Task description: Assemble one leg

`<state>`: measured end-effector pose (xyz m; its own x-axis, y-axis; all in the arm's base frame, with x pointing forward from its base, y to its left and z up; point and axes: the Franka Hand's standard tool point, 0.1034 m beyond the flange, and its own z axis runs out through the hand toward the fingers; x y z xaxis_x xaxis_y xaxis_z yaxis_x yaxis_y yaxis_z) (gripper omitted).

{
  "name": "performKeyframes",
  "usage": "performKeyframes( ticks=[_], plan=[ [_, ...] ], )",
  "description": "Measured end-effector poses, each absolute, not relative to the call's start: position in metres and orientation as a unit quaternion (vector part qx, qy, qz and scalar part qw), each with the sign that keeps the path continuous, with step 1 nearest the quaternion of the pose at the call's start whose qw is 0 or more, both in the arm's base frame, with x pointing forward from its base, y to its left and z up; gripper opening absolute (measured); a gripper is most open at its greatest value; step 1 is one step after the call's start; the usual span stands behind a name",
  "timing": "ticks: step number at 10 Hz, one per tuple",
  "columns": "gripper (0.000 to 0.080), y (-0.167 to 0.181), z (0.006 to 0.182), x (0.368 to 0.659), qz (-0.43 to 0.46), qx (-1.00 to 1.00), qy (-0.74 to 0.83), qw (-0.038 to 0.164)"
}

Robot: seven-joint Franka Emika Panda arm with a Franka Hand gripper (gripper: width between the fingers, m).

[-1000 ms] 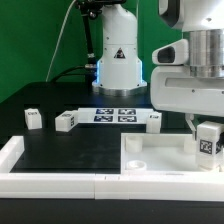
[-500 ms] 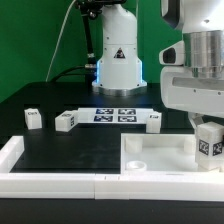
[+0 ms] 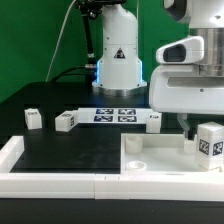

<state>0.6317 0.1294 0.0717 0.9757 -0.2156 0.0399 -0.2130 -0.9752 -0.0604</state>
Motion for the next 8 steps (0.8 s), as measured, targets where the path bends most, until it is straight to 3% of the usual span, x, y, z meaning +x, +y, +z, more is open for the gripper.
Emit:
performKeyframes(
  ticks=[7, 8],
  plan=[
    [0.0649, 0.1227, 0.0733, 0.6341, -0.038, -0.985, -0.169, 0.016],
    [0.0516, 0.1227, 0.0732, 0.6341, -0.038, -0.985, -0.169, 0.016]
  ],
)
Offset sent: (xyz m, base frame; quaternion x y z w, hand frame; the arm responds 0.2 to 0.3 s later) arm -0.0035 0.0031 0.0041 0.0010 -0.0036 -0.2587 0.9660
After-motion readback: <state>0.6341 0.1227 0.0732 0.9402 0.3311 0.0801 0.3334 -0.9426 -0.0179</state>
